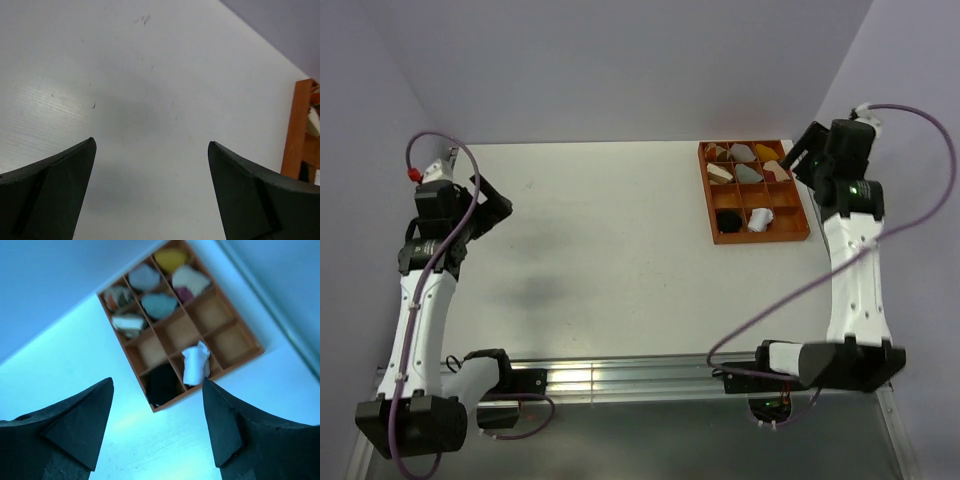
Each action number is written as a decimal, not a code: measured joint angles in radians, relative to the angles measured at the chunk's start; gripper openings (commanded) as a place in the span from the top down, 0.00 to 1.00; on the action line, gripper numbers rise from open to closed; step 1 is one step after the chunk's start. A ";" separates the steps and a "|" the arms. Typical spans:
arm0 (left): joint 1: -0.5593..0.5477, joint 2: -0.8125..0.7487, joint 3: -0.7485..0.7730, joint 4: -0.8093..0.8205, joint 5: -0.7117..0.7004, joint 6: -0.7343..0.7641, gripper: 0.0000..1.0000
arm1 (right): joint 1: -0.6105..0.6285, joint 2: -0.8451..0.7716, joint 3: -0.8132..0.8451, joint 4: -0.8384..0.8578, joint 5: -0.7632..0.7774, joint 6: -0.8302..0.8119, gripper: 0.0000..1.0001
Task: Roll the socks
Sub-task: Place the sock in the storage box, then reset both arms
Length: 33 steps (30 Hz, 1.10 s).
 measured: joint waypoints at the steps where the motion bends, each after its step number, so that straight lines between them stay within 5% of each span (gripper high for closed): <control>1: 0.000 -0.014 0.037 -0.025 -0.002 0.000 0.01 | 0.000 -0.059 -0.002 -0.001 0.009 -0.003 0.20; 15: -0.039 -0.214 0.518 -0.261 -0.143 0.033 0.01 | 0.025 -0.810 -0.139 0.013 0.193 -0.100 0.00; 33: -0.154 -0.370 0.601 -0.428 -0.347 0.076 0.00 | 0.264 -1.140 -0.331 0.109 0.396 -0.217 0.00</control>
